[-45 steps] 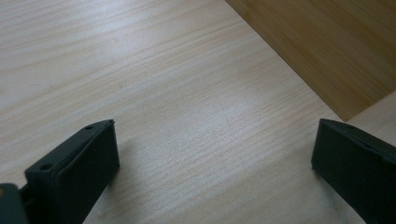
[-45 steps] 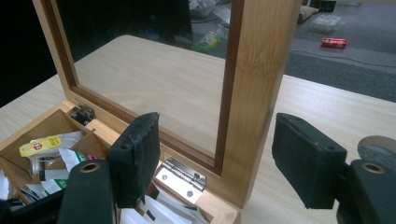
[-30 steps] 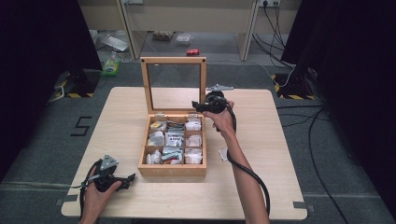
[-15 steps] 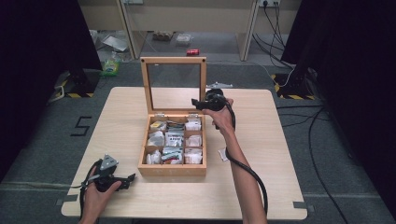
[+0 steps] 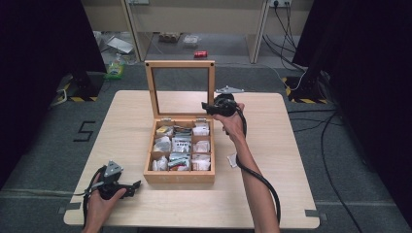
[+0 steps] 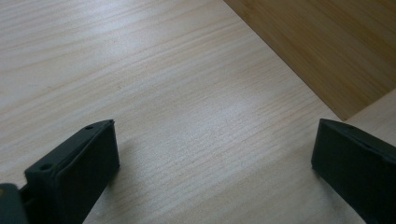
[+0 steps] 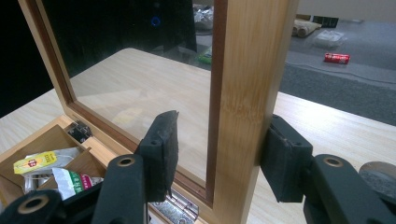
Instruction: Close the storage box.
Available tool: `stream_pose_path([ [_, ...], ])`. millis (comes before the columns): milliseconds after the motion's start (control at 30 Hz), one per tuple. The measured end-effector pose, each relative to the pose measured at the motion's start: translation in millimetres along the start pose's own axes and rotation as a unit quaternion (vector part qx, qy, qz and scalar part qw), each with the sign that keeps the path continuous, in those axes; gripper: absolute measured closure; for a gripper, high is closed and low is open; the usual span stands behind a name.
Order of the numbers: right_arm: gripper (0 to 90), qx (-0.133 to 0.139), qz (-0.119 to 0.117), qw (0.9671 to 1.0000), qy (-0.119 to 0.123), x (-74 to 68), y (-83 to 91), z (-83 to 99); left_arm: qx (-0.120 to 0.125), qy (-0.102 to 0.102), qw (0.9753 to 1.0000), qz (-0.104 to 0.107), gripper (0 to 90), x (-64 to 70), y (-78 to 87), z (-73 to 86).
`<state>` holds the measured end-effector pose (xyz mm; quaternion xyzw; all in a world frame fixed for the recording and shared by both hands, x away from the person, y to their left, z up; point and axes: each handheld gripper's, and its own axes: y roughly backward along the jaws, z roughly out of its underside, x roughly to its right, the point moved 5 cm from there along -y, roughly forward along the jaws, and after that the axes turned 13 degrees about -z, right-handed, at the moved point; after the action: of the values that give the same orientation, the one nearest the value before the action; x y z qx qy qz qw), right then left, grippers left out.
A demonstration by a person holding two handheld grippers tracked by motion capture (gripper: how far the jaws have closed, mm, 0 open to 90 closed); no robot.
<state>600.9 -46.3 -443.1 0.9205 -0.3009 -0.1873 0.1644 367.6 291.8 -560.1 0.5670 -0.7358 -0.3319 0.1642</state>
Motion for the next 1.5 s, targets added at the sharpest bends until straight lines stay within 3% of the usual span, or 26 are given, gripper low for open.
stream_pose_path([
  [267,55.7,0.001,0.002,0.9999,0.013,-2.0,4.6,0.7,0.0,0.0,1.0,0.0,0.0,0.0,0.0,0.0],
  [500,55.3,0.011,-0.004,0.9997,0.022,-7.1,10.4,1.4,0.0,0.0,1.0,0.0,0.0,0.0,0.0,0.0],
  [800,53.7,0.006,-0.006,0.9991,0.041,-16.6,17.6,2.4,0.0,-0.001,1.0,0.0,0.0,-0.1,0.0,0.0],
  [1500,50.2,0.0,0.003,0.9992,0.04,-30.4,26.7,8.6,0.0,0.0,1.0,-0.001,0.1,0.0,0.1,-0.1],
])
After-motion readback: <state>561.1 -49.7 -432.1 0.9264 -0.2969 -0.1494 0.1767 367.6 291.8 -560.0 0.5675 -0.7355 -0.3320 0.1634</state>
